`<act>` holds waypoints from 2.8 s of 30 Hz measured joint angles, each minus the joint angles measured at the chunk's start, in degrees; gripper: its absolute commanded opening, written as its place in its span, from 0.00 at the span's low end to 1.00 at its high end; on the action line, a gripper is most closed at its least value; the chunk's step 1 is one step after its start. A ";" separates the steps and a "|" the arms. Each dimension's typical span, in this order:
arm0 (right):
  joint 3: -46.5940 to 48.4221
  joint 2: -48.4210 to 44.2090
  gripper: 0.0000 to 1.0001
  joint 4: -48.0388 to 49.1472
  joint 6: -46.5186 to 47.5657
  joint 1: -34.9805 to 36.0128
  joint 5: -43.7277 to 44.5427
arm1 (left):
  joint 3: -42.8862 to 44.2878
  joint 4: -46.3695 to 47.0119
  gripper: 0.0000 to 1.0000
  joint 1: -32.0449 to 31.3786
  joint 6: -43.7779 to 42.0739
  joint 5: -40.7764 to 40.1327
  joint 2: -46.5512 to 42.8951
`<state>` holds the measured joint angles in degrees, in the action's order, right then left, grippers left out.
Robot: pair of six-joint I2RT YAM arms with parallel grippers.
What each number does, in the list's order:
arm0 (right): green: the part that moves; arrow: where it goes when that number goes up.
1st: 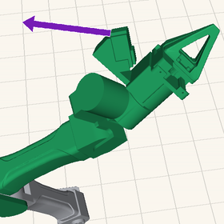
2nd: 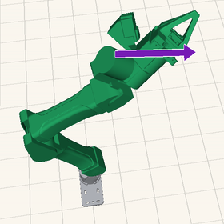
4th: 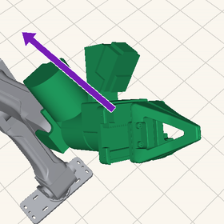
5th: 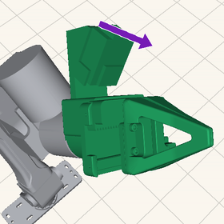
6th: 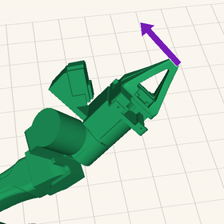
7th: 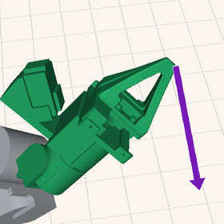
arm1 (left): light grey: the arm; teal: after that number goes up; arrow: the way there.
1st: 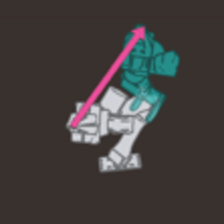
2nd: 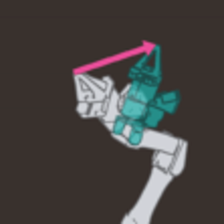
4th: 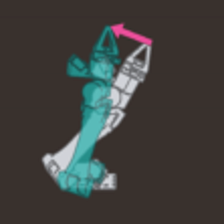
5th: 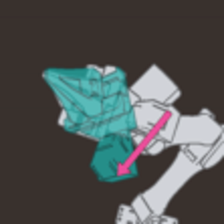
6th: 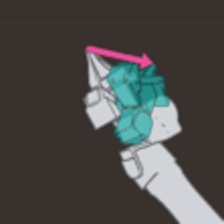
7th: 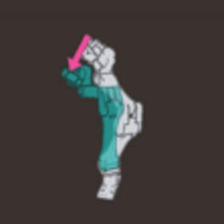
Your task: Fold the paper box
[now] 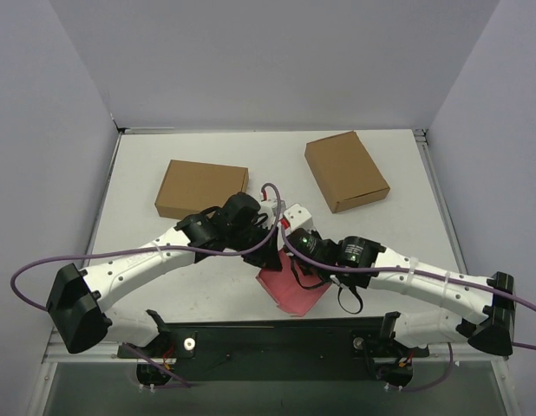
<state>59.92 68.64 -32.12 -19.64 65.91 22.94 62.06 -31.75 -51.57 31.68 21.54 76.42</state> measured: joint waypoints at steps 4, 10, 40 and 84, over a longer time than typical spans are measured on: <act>0.07 2.40 0.00 -0.37 -1.97 0.17 1.03 | 0.00 -0.15 0.06 0.20 0.39 -1.01 0.46; 0.33 4.50 0.11 -1.14 -4.61 0.20 1.75 | -0.26 -0.02 0.06 0.39 0.74 -1.38 1.40; 0.76 1.62 0.75 -6.67 -16.61 -12.87 -12.31 | -12.68 25.33 0.72 6.73 7.80 -9.77 19.30; 8.17 27.39 0.69 15.12 -18.93 -29.57 -32.83 | -28.59 32.02 0.75 6.97 3.48 8.68 -0.46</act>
<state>68.10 96.03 -16.99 -38.57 36.34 -9.89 33.47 0.27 -44.60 35.16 30.22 75.96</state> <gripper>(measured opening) 0.666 0.723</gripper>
